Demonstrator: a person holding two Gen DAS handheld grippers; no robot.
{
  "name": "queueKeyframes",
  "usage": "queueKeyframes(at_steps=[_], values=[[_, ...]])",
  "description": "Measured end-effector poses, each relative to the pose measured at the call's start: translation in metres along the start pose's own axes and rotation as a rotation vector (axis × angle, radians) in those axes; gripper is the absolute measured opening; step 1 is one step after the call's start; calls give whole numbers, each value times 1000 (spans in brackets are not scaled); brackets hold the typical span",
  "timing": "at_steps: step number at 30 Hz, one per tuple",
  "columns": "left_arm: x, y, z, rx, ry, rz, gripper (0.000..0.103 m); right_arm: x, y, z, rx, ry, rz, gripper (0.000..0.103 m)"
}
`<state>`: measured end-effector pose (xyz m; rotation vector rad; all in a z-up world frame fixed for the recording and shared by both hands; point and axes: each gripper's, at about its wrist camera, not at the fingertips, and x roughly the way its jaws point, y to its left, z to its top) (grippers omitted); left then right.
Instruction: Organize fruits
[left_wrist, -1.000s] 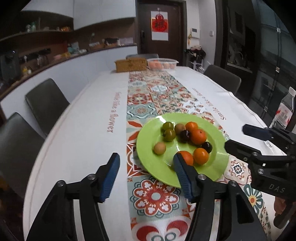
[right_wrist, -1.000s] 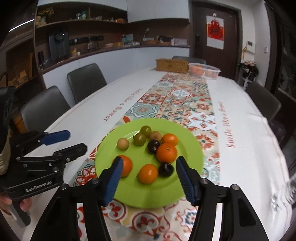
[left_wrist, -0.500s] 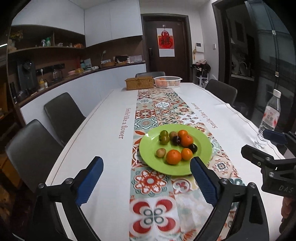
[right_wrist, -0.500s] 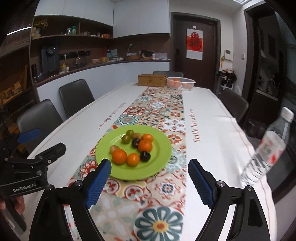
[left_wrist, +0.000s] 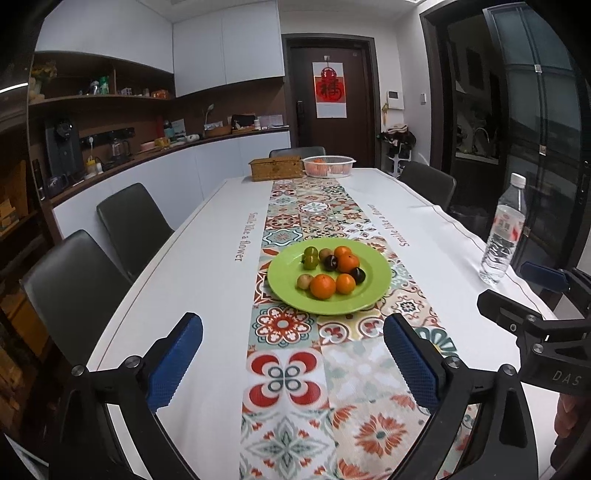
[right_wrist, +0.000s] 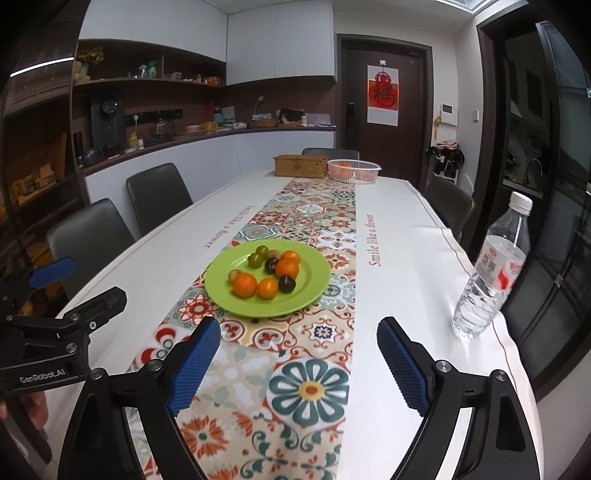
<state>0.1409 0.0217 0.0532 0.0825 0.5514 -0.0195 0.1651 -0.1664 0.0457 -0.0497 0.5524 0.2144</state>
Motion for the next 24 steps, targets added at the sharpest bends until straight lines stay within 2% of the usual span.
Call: queueKeyframes(at_steps=[15, 24], values=[[-36, -16, -8, 18, -43, -2, 102, -40, -8, -13, 15, -32, 6, 88], [-45, -17, -10, -8, -23, -34, 103, -50, -8, -15, 9, -45, 3, 88]])
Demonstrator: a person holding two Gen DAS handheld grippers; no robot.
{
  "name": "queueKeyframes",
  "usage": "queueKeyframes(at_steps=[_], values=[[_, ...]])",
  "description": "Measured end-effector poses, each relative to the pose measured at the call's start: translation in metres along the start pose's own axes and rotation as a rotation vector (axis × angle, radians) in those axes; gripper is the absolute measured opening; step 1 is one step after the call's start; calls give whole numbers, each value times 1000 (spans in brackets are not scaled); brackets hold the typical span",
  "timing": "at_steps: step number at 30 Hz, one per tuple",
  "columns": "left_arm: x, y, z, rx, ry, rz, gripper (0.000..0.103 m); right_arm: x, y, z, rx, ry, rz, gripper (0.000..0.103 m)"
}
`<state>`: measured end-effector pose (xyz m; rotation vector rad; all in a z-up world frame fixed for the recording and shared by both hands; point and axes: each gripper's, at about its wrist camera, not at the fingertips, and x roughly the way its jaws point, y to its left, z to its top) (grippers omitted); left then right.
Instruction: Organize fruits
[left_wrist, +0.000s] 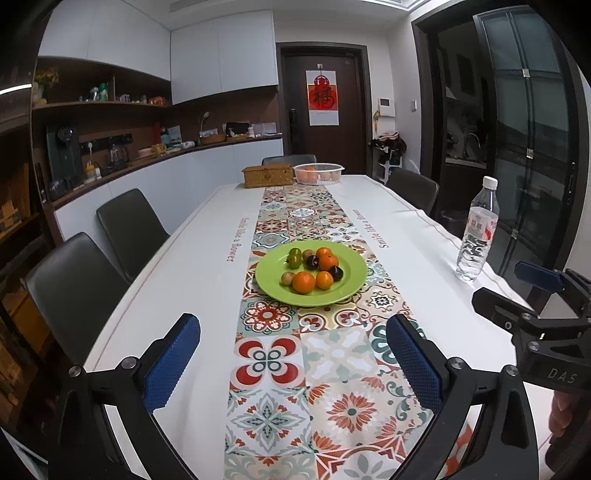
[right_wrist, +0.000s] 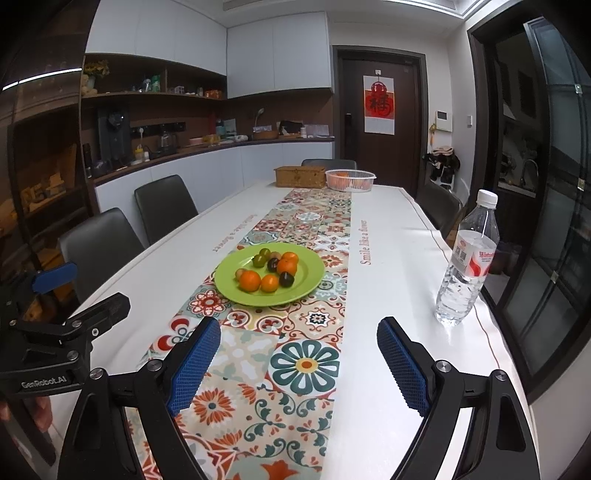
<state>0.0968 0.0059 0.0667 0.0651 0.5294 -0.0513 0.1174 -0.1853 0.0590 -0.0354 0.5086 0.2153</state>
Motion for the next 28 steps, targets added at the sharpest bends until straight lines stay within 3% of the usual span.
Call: queueKeyframes(at_steps=[28], values=[[-12, 3, -4, -23, -10, 2, 103, -13, 4, -2, -11, -13, 8, 88]])
